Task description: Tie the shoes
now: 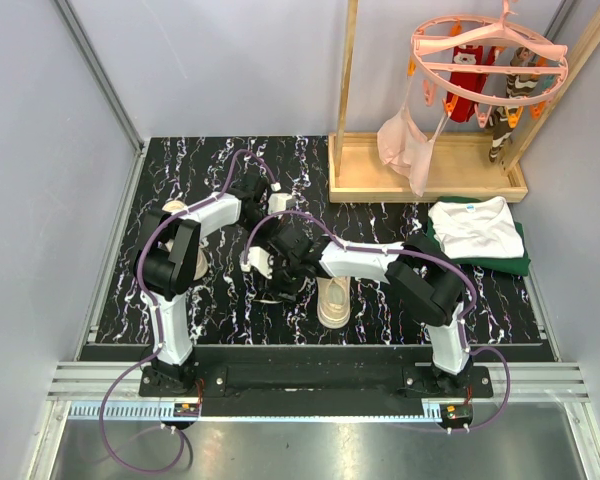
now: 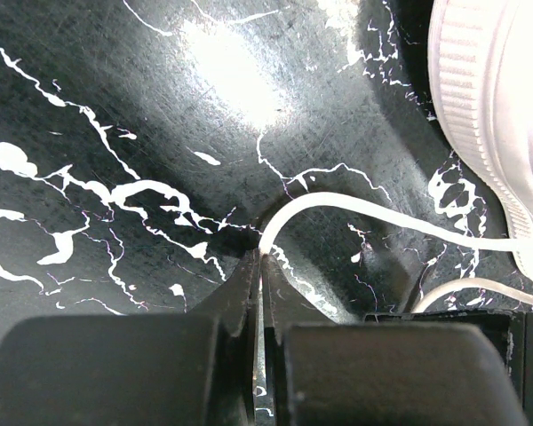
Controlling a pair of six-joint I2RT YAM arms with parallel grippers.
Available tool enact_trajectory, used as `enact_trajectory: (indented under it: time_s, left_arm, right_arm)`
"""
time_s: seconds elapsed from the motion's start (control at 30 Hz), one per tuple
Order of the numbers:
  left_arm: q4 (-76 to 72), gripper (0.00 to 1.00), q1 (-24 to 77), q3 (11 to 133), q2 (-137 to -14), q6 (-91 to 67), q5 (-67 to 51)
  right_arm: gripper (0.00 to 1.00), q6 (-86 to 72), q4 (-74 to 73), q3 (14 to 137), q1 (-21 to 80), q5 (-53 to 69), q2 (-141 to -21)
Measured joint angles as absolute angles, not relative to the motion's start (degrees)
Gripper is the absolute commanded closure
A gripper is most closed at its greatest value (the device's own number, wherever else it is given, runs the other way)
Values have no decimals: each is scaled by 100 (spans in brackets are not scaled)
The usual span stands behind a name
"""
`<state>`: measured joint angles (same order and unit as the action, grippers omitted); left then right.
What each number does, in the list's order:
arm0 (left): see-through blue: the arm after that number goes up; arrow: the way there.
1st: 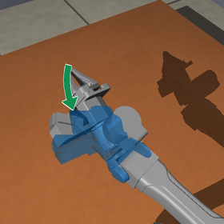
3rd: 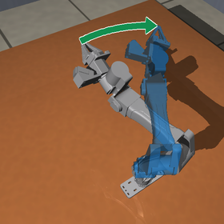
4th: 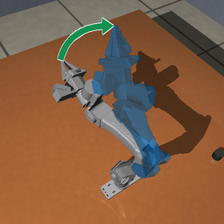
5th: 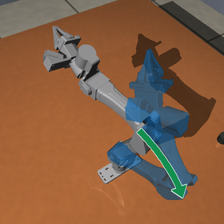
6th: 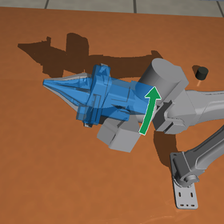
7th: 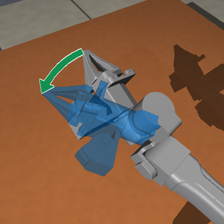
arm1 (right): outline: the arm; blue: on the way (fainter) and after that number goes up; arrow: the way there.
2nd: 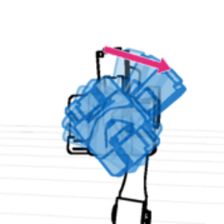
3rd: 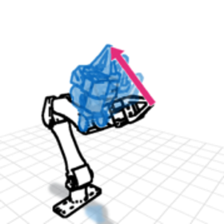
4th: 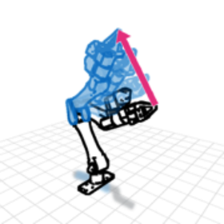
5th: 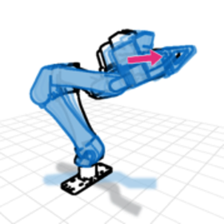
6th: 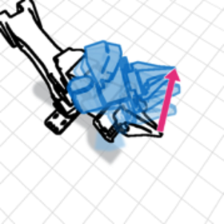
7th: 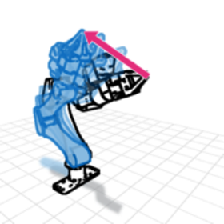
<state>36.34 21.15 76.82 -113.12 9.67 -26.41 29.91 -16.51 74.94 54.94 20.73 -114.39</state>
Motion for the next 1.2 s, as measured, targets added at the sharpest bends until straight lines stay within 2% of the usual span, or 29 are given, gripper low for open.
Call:
enact_trajectory:
  time_s: [0.33, 0.97, 1.2]
  left_arm:
    - [3632, 100, 2115, 7679, -11312, 1004, -2657]
    - [3634, 100, 2115, 7679, -11312, 1031, -2679]
    - [3632, 100, 2115, 7675, -11312, 1031, -2681]
  right_arm:
    - [46, 2978, -1820, 7494, 5470, 2357, -11430]
    - [47, 3083, -1986, 7496, 5299, 2834, -11343]
    - [53, 3400, -1981, 7461, 5616, 2657, -11347]
